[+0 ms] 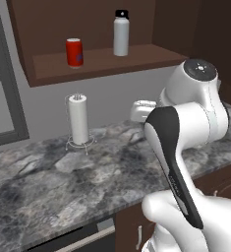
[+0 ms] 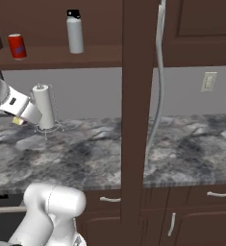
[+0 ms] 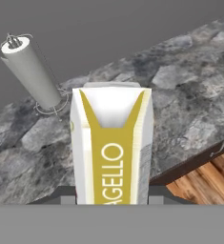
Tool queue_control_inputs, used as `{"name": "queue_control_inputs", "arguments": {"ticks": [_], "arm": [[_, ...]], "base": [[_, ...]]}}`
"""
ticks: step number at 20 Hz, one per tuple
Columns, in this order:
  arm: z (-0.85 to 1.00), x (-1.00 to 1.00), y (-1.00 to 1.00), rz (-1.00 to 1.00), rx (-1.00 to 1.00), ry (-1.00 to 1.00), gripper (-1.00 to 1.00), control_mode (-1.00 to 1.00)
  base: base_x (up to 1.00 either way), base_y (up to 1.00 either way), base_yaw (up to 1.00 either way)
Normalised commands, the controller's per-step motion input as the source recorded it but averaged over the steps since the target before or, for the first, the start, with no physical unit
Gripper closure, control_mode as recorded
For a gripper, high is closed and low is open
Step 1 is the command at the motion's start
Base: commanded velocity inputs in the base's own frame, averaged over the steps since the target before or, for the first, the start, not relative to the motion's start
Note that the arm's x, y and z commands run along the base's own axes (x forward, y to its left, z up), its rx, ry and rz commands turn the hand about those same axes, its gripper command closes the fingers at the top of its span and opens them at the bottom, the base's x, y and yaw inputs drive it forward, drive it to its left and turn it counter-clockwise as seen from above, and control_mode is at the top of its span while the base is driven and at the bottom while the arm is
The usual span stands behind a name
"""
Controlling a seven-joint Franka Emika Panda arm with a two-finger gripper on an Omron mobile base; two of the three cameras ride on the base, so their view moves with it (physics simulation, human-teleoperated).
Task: Pick the water bottle, boxed drink, can from the counter and place them in the open cabinet.
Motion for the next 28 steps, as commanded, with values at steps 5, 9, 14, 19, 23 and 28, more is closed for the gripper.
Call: {"name": "queue_control_inputs", "arguments": {"ticks": [5,9,14,19,23,28], "arm": [[0.00,0.00,0.00,0.00,0.00,0.00,1.00,-1.00],[0.00,-0.07,-0.05,0.02,0.00,-0.03,1.00,-1.00],[0.34,-0.44,-0.02,0.16,-0.03,-0.19,1.00,-1.00],[1.00,-0.89,0.00,0.18,-0.02,-0.32,1.00,-1.00],[0.97,-0.45,-0.03,0.05,-0.01,-0.23,1.00,-1.00],[0.68,0.23,-0.02,0.00,0.00,-0.09,1.00,-1.00]], "base": [[0.00,0.00,0.00],[0.00,0.00,0.00],[0.00,0.00,0.00],[0.00,0.00,0.00],[0.00,0.00,0.00],[0.00,0.00,0.00]]}}
